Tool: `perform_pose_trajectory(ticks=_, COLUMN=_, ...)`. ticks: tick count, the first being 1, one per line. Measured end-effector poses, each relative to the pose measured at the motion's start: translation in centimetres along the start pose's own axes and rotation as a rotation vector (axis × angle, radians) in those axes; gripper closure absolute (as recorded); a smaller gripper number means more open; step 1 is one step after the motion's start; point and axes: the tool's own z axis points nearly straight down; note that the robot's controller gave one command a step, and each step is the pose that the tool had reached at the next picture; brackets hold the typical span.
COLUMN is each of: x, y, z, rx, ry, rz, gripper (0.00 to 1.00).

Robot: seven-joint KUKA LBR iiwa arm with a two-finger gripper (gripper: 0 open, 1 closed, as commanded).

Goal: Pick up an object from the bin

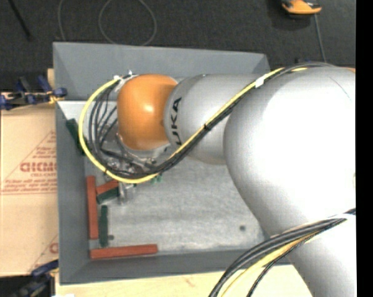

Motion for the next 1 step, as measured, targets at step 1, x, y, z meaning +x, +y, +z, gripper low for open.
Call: perform_pose_trajectory(ticks=1, x=-2.83, y=-0.67, z=-12.69, rx=0.002, ry=-0.010, rz=-0.057, gripper=1.00)
